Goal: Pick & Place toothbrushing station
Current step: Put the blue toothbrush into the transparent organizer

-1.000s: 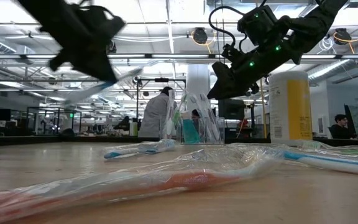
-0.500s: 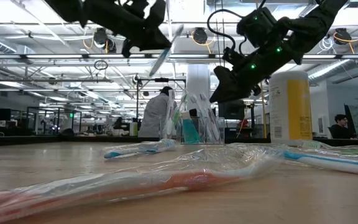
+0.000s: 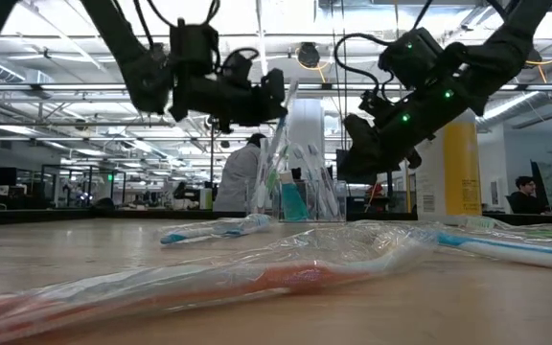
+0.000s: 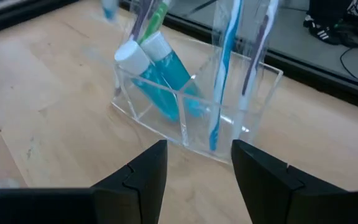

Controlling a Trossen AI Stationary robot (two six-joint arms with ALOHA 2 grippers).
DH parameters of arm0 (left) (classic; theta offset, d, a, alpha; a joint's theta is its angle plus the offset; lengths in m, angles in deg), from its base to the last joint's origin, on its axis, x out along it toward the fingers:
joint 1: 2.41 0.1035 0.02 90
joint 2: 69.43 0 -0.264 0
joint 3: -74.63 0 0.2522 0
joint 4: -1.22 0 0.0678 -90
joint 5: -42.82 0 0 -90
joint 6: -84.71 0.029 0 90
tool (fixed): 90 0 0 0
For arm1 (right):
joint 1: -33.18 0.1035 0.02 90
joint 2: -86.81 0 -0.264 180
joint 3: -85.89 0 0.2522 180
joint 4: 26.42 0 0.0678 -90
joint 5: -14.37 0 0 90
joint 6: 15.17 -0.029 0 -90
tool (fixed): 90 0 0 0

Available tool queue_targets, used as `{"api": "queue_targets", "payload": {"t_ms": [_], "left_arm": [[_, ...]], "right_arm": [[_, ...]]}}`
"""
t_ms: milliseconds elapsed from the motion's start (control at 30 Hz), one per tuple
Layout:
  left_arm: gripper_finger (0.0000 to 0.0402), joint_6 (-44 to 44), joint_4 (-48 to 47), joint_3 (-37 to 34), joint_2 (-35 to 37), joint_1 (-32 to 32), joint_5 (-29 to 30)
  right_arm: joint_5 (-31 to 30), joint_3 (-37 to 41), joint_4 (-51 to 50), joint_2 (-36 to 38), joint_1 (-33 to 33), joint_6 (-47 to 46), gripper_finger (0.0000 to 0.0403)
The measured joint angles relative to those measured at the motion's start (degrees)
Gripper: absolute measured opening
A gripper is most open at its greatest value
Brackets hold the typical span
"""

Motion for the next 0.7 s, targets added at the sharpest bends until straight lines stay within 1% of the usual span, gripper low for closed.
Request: {"api": "queue_targets", "payload": {"t_ms": [133, 200, 267, 400, 500, 700], "left_arm": [[0.0007, -0.3, 7.2, 0.0, -5.0, 0.5, 0.5], [0.0014, -0.4, 9.8, 0.0, -7.2, 0.4, 2.3], [0.0019, -0.5, 11.5, 0.0, -9.1, 0.4, 3.3], [0.0009, -1.8, 11.8, 0.0, -11.8, 0.3, 3.9], [0.0006, -2.0, 11.5, 0.0, -13.1, -0.5, 6.4], [0.0034, 2.8, 11.4, 0.0, -13.1, -2.8, 14.0]], "right_arm": [[0.0, 2.3, 5.6, 0.0, 0.0, -0.1, 0.0171], [0.3, 3.0, 7.3, 0.0, 0.0, -0.9, 0.0171], [2.0, 3.4, 7.9, 0.0, 0.0, -1.9, 0.0171], [6.2, 3.5, 9.5, 0.0, 0.0, -1.2, 0.0171], [7.4, 3.5, 9.6, 0.0, 0.1, -1.2, 0.0171], [7.5, 3.5, 9.6, 0.0, 0.1, -1.1, 0.0171]]}}
